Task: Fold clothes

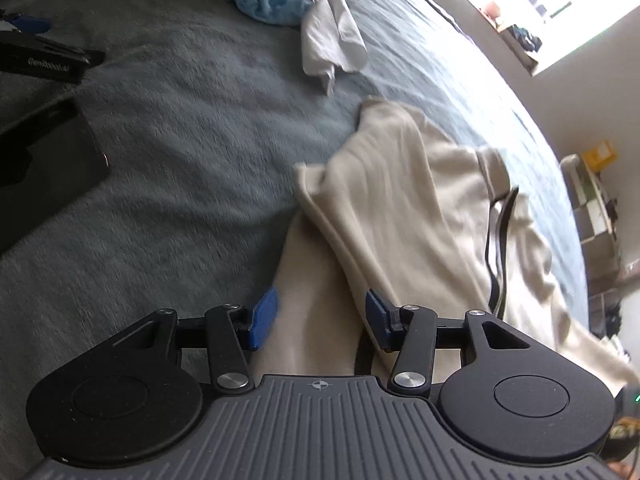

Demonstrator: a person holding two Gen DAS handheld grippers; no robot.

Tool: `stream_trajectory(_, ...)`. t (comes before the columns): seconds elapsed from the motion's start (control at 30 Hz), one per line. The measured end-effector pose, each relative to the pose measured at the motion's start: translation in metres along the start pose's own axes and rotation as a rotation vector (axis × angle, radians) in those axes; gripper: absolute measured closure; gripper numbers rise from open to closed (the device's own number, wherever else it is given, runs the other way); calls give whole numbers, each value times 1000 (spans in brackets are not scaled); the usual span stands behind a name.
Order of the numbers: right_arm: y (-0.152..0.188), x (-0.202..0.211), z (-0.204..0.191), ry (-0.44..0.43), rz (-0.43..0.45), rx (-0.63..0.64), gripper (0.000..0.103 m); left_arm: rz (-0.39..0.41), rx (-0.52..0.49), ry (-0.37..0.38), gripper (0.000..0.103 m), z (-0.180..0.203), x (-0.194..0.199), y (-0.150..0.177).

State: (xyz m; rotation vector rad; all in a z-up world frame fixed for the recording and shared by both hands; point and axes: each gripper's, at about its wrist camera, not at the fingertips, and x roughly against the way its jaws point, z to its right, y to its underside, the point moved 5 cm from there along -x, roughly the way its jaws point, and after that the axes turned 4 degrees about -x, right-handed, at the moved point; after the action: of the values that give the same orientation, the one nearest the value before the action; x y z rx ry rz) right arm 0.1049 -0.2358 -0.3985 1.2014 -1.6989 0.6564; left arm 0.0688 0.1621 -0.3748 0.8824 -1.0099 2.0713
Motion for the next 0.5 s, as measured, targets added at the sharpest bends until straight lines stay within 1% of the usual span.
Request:
stream_trajectory(0.07, 1, 11, 0, 10, 24, 3, 98, 1, -20, -18, 54, 1, -1, 5)
stream_trajectory(0.17, 0, 30, 3, 52, 45, 38, 98, 6, -36, -44, 54, -1, -2, 6)
stream_trajectory(0.37, -5, 38, 13, 153, 33, 84, 98, 15, 2, -63, 54, -13, -6, 7)
stream_trajectory(0.5, -6, 40, 20, 201, 26, 109, 98, 15, -3, -66, 54, -15, -10, 7)
